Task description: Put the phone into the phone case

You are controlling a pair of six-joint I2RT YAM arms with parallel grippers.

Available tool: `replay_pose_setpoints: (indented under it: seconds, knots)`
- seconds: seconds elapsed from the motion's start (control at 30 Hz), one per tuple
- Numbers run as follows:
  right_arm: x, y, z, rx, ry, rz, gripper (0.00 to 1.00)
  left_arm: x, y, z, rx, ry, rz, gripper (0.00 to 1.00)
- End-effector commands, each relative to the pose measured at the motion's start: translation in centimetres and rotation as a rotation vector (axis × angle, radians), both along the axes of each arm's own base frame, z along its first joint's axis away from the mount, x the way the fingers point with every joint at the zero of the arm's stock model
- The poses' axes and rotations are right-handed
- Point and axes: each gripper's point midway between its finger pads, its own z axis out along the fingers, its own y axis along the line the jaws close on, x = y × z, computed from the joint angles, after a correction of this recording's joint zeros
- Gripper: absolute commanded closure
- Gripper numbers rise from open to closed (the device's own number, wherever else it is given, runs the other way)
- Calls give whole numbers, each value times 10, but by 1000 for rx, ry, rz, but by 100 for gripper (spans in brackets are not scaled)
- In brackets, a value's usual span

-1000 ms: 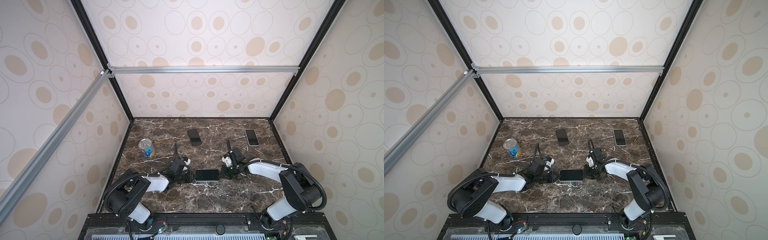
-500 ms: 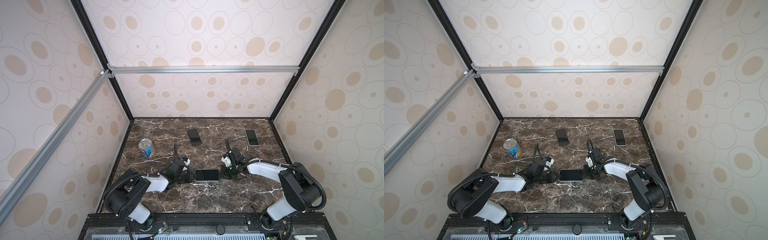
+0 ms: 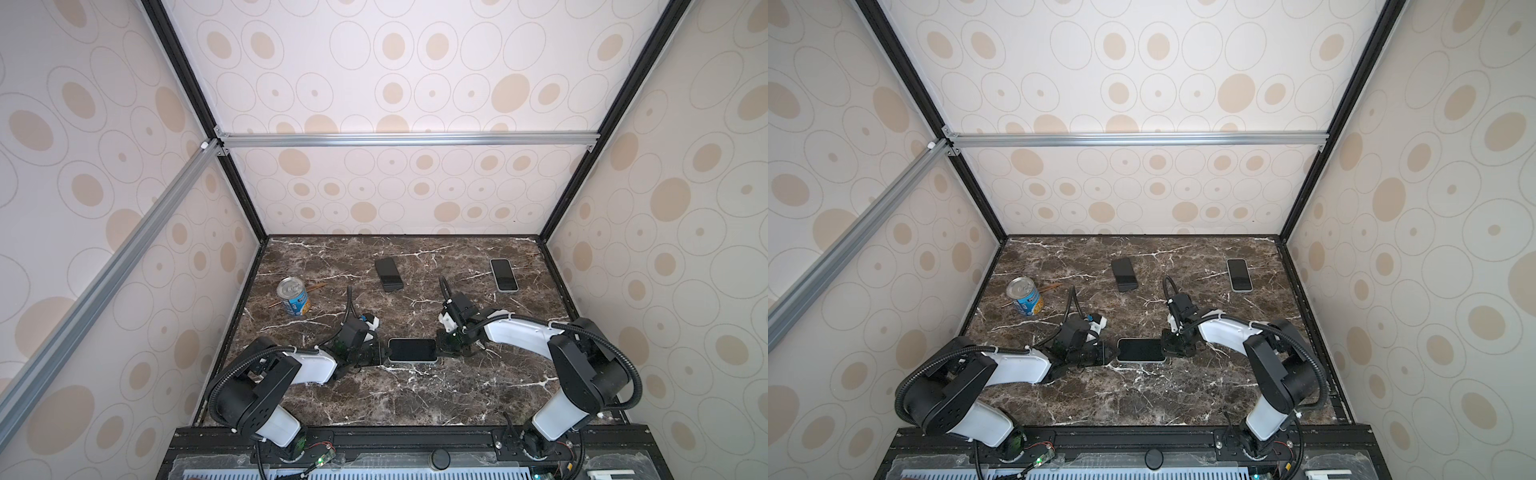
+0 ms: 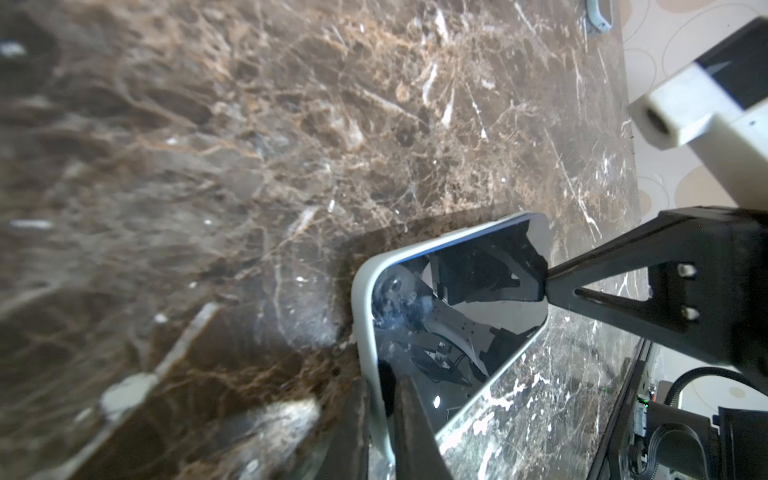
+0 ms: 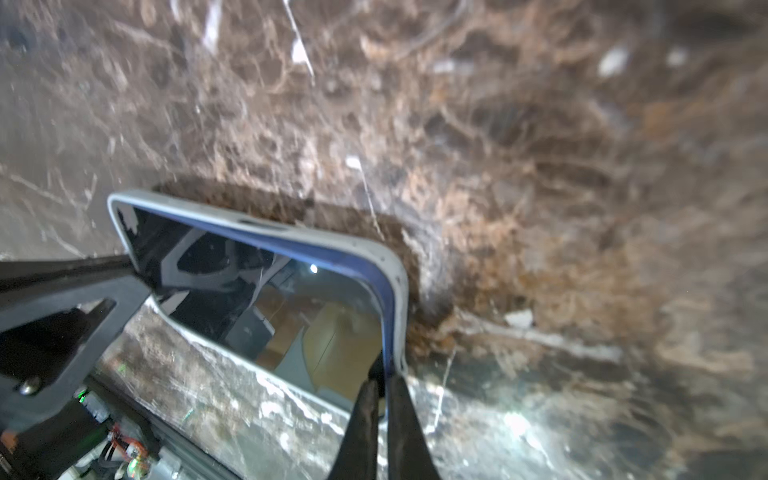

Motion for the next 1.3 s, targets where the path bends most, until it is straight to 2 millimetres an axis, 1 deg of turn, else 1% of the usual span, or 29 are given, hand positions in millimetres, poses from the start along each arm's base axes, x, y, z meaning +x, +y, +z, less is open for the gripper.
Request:
replay_pose_setpoints:
  seconds: [0.0,0.13,0.2,0.27,0.33,0.43,0.5,0.6,0.67,0.73,0.83,0.93,1.07,1.27]
  knots:
    - [-96,-40,-100,-286,290,129,92,-31,12,-35,85,141,-25,87]
    - [-95,-40,-99,-308,287,146,92,-31,12,-35,86,143,-25,87]
    - [-91,-38,-93,-316,268,154,92,-31,12,-34,85,142,-25,87]
    - [-84,-34,-81,-314,236,161,92,-29,11,-32,88,134,-25,87]
    - [-70,-27,-61,-298,176,161,92,-25,11,-29,97,120,-22,87]
    - [-44,-15,-20,-271,51,167,86,-17,11,-18,110,86,-14,87]
    - [-26,-8,11,-251,-44,166,83,-7,10,-8,119,48,-1,86]
    - [-2,-1,50,-226,-169,153,78,5,8,9,116,0,18,84]
    - [8,1,68,-208,-218,150,76,13,7,18,111,-27,32,83]
    - [15,4,78,-179,-239,141,75,20,7,25,109,-47,46,81]
    - [23,6,83,-146,-249,134,75,29,6,34,102,-70,62,77]
    - [30,6,79,-120,-233,124,75,36,1,37,91,-75,57,75]
    - [37,11,69,-75,-209,117,76,39,-6,34,85,-55,38,72]
    - [41,14,51,-78,-166,128,80,38,-4,27,106,-44,36,72]
